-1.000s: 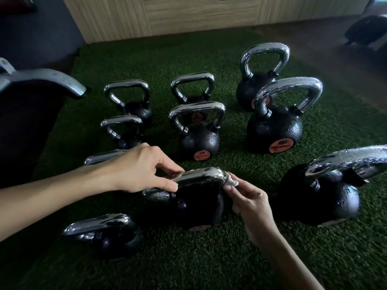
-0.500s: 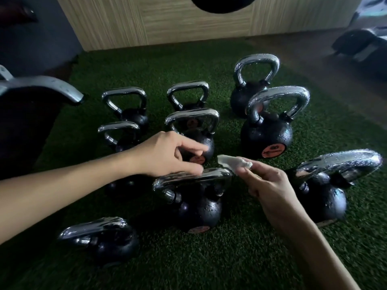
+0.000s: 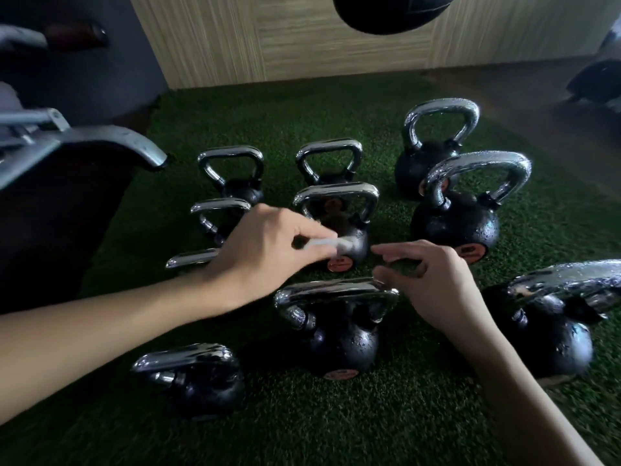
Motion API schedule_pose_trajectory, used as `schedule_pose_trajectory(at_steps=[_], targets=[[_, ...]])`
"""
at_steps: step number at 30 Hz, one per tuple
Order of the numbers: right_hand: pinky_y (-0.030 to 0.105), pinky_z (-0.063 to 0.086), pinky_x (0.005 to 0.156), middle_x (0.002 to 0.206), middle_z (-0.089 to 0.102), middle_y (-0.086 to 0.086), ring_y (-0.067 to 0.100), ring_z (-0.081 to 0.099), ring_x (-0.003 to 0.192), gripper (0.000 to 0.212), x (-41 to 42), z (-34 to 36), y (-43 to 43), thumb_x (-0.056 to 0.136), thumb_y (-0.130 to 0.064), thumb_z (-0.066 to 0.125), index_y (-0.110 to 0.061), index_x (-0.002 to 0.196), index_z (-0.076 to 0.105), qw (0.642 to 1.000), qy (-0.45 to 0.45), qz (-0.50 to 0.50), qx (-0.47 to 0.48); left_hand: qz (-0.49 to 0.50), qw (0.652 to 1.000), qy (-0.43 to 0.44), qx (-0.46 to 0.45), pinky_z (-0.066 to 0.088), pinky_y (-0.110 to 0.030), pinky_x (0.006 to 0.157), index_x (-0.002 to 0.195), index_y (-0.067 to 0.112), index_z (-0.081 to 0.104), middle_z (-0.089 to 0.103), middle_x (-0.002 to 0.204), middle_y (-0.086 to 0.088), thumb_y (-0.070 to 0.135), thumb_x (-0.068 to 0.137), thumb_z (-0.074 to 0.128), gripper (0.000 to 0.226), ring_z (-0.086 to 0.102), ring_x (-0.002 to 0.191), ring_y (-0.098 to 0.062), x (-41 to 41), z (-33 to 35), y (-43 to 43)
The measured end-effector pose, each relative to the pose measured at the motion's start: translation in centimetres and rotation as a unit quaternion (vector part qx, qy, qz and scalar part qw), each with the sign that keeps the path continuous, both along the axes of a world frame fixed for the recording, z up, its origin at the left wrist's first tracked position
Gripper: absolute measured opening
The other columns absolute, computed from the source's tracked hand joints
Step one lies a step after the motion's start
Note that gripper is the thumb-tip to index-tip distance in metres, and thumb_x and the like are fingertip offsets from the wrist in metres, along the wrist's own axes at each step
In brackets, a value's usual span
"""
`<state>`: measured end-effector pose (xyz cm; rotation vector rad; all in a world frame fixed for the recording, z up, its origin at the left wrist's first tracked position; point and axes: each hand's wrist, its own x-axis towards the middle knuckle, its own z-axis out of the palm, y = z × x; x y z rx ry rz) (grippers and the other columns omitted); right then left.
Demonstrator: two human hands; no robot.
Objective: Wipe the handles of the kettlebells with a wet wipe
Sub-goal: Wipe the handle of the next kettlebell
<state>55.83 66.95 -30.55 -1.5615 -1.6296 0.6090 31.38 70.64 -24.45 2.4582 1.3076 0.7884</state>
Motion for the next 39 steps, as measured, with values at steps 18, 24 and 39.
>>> schedule_pose_trajectory(at_steps=[18,24,39], targets=[[0.028,0.048,0.075,0.111,0.075,-0.021,0.008,0.07,0.1,0.041,0.1,-0.5,0.1,0.079,-0.06,0.075,-0.061,0.119,0.065,0.971,-0.221,0.076,-0.058,-0.111,0.979,0.153,-0.082,0.042,-0.001,0.077,0.118,0.03,0.077,0.071,0.123,0.015,0.043,0.092,0.071,0.029,0.056,0.088,0.021,0.9,-1.4,0.4],[0.025,0.048,0.081,0.123,0.064,-0.035,0.002,0.066,0.114,0.04,2.4,-0.8,-1.3,0.083,-0.064,0.069,-0.063,0.122,0.062,0.968,-0.236,0.068,-0.046,-0.133,0.98,0.135,-0.065,0.043,-0.001,0.072,0.121,0.029,0.075,0.078,0.104,0.009,0.041,0.09,0.074,0.034,0.06,0.074,0.018,3.1,-1.4,0.5],[0.03,0.056,0.085,0.122,0.064,-0.036,-0.001,0.066,0.11,0.046,4.7,-2.8,-3.3,0.076,-0.076,0.051,-0.07,0.121,0.051,0.986,-0.163,0.01,-0.026,-0.148,0.971,0.137,-0.125,0.037,0.0,0.065,0.125,0.032,0.073,0.059,0.089,0.033,0.035,0.093,0.073,0.032,0.053,0.073,0.023,2.5,-0.4,1.8]])
